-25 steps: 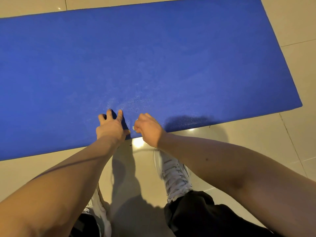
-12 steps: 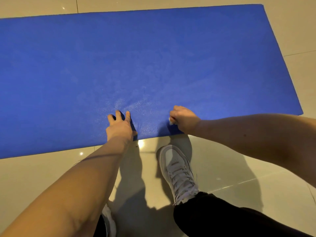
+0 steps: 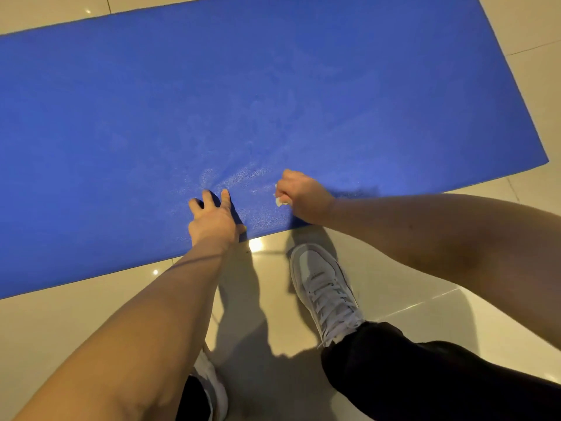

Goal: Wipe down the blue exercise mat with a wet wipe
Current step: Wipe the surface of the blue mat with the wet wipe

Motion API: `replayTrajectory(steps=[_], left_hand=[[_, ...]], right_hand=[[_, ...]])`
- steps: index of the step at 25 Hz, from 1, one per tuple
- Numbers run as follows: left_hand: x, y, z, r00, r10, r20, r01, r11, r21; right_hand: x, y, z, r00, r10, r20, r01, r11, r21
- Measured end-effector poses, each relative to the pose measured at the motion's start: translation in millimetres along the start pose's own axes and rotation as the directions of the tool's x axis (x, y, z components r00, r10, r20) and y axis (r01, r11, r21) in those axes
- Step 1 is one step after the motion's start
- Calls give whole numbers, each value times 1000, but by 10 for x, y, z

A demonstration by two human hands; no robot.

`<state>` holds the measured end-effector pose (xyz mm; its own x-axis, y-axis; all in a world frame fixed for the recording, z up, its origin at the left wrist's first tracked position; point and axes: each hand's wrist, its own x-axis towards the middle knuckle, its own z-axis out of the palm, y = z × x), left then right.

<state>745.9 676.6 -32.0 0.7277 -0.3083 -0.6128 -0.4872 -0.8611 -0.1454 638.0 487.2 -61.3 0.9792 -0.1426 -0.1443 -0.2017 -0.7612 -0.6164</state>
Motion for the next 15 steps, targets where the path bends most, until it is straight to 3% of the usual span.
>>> replayTrajectory(steps=[2,4,7,9,12,15], left_hand=[[4,4,-7,1000,2,4,-2,1000,-10],[4,9,-9,1000,2,3,-2,1000,-19],[-1,1,-11,1000,5,-3,-5,1000,-15],[-9,-4,-18,1000,5,-1,-5,1000,-13],[-21,5,-25,1000,9,-11,-9,1000,6],[-38,4,-28,1000,9,-16,-9,1000,15]], right_hand=[[-62,243,-295,983,175,-58,-178,983,-45],[-127,424,-475,920,379,-104,-383,923,-28],[-59,248,-344,839,513,-184,-518,855,20],[63,-59,-73,888,439,-137,-440,897,23],[193,-488,272,979,203,28,-202,979,-30],[223,-508,296,990,109,88,-108,994,-18]])
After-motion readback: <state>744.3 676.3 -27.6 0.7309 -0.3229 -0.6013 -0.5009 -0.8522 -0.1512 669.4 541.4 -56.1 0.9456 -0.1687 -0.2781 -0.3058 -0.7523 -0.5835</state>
